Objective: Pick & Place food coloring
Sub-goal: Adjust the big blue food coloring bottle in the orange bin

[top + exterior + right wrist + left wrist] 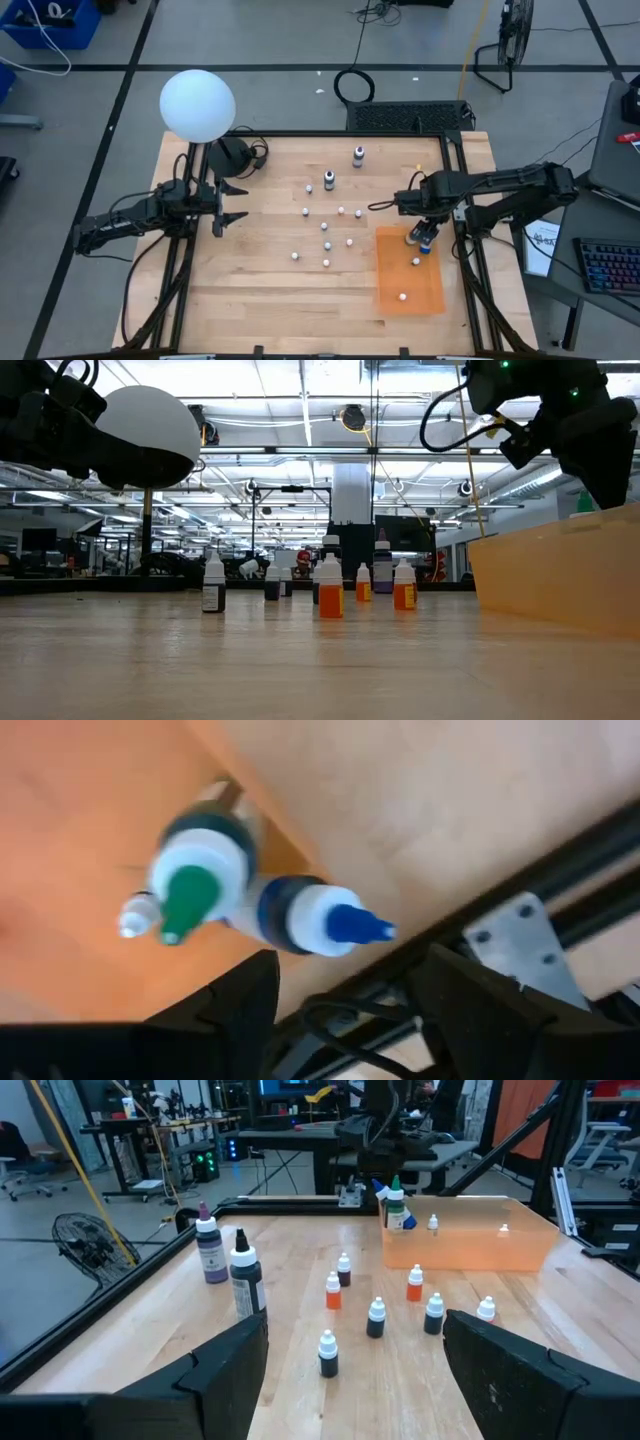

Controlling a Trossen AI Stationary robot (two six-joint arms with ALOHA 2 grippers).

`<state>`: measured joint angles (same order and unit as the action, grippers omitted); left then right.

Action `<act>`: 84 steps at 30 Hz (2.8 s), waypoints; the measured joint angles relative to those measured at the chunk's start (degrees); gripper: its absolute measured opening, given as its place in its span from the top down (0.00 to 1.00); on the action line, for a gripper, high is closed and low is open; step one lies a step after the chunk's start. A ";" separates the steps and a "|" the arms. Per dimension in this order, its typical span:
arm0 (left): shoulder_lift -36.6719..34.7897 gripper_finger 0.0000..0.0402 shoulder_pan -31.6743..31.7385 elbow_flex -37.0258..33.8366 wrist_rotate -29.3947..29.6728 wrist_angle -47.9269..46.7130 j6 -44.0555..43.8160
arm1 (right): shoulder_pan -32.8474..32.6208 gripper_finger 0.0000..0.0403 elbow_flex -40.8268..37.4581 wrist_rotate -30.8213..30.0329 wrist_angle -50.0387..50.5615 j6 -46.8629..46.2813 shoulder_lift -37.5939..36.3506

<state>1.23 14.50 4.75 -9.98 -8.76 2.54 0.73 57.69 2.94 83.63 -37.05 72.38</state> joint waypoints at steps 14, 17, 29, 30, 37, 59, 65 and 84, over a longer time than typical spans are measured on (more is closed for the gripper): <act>0.00 0.26 -0.01 0.01 0.00 -0.02 0.01 | 0.00 0.43 -1.12 1.10 -3.95 1.74 0.00; 0.01 0.26 0.00 0.00 0.00 -0.02 0.01 | 0.00 0.43 -3.73 3.26 -5.81 2.03 0.00; 0.00 0.26 -0.02 0.00 0.00 -0.02 0.01 | 0.00 0.43 -7.23 3.28 -9.72 4.51 0.00; 0.00 0.26 -0.02 0.02 0.00 -0.02 0.01 | 0.02 0.44 -7.23 3.28 -10.05 4.75 0.00; 0.00 0.26 -0.02 0.00 0.00 -0.02 0.01 | 0.04 0.46 -7.23 3.19 -10.54 4.98 0.00; 0.01 0.26 -0.02 0.00 0.02 -0.02 -0.01 | 0.02 0.75 -7.29 1.36 -10.33 8.78 0.02; 0.01 0.26 -0.02 0.00 0.00 -0.02 -0.01 | -0.42 0.75 -6.56 -1.55 -10.29 7.96 0.01; -0.01 0.26 0.00 0.01 0.00 -0.02 -0.01 | -7.89 0.75 -6.43 -14.34 -28.52 8.63 -2.89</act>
<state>1.22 14.50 4.77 -9.98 -8.78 2.52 -7.16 51.27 -11.40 55.11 -28.42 69.49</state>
